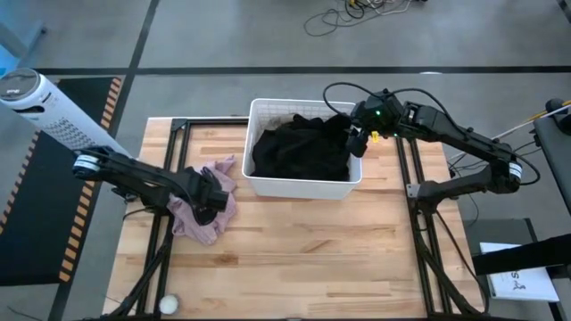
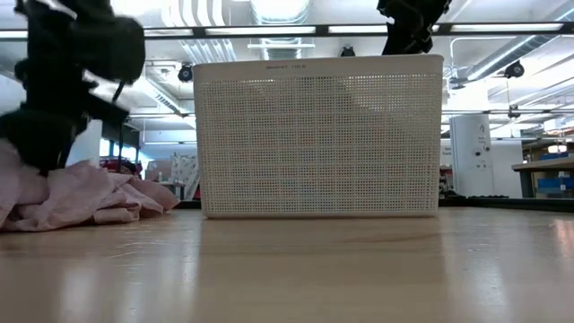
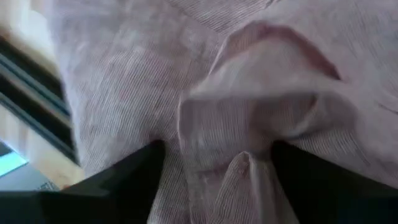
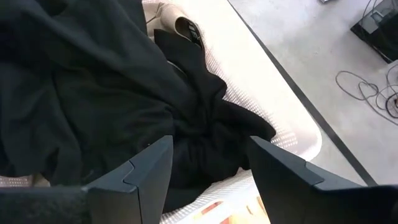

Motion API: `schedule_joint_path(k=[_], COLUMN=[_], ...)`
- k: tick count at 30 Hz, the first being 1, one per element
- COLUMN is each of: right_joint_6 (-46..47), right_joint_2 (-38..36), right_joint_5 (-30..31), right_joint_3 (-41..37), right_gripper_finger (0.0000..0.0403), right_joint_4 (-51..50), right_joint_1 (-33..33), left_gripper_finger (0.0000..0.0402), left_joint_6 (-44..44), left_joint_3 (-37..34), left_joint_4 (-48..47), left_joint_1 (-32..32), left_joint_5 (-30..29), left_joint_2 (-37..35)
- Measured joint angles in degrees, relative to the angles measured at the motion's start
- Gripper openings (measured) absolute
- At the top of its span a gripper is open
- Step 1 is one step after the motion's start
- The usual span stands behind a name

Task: Sort clothes
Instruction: Put the pink shirt into the white laundry bin

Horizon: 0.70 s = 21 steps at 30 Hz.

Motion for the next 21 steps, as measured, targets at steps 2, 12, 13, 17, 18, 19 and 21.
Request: schedule_joint_path(k=[2,12,13,17,18,19,21], right_joint_6=[0.0,0.0,0.0,0.0,0.0,0.0,0.0], right_joint_2=[0.0,0.0,0.0,0.0,0.0,0.0,0.0], right_joint_5=[0.0,0.0,0.0,0.0,0.0,0.0,0.0], right_joint_3=[0.0,0.0,0.0,0.0,0.0,0.0,0.0], right_gripper_finger=[0.0196,0.0188,0.0185,0.0173,0.0170,0.0166,0.0158], right_joint_4=[0.0,0.2,0.2,0.2,0.2,0.1,0.1], right_joint_1=[0.0,0.0,0.0,0.0,0.0,0.0,0.0], left_gripper_finger=[0.0307,0.0255,0.0237,0.0146,0.0118,0.0088,0.0033], left_joint_6=[0.6,1.1,1.2,2.5,3.3,4.3,6.2], left_joint_3=[-2.6,-6.6,-6.2,-3.8,-3.1,-2.6,-1.5], left_joint_4=[4.6,15.0,15.1,18.3,19.5,20.4,21.5], left_joint_1=[0.1,1.2,1.2,1.2,1.2,1.2,1.2], left_joint_5=[0.1,4.0,3.9,1.9,1.1,0.4,-0.1], left_joint_2=[0.5,7.3,7.6,8.8,9.1,9.4,10.0])
